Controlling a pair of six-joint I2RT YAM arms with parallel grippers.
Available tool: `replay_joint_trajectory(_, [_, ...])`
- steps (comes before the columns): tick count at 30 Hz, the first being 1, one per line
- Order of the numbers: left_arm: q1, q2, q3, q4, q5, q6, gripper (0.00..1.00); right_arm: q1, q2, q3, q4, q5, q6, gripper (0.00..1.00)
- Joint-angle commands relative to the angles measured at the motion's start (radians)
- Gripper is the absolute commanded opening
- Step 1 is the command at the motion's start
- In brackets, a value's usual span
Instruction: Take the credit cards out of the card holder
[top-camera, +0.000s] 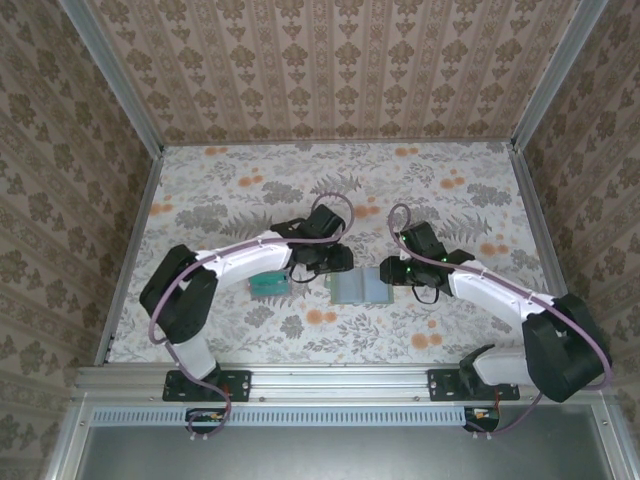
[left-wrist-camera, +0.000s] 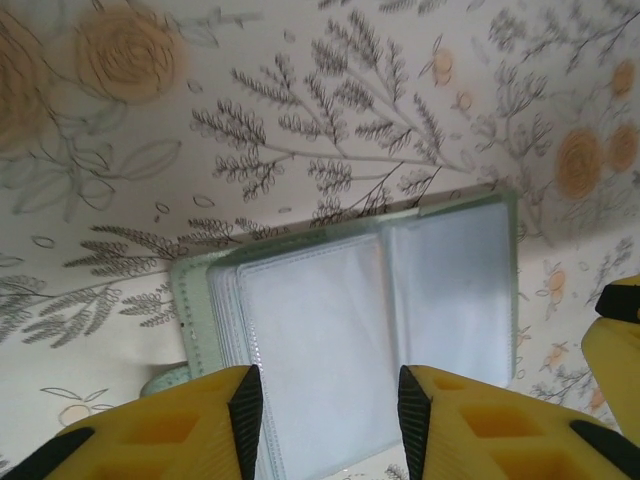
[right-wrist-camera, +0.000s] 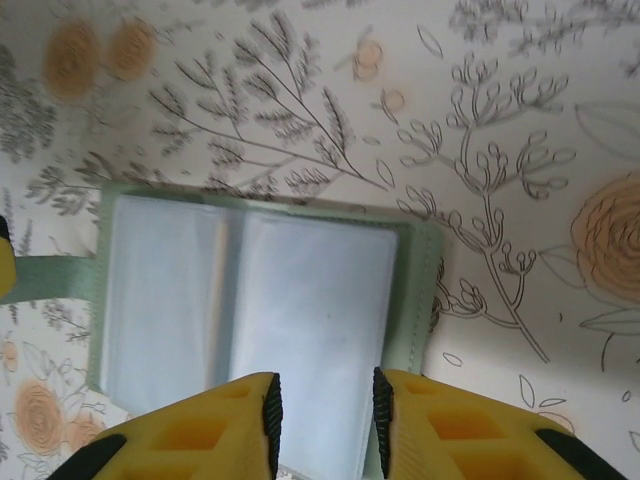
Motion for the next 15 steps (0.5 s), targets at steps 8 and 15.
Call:
replay_joint_trajectory(8, [-0.012,0.09,0.039,-0.007,0.061,0.022,0.39,-0.002,0.069,-0.037,0.007,0.035,0.074,0.35])
replay_joint_trajectory(15, [-0.012,0.12,0.046,-0.041,0.063,0.032,0.38,-0.002,0.15,-0.031,-0.006,0.031,0.083,0.34])
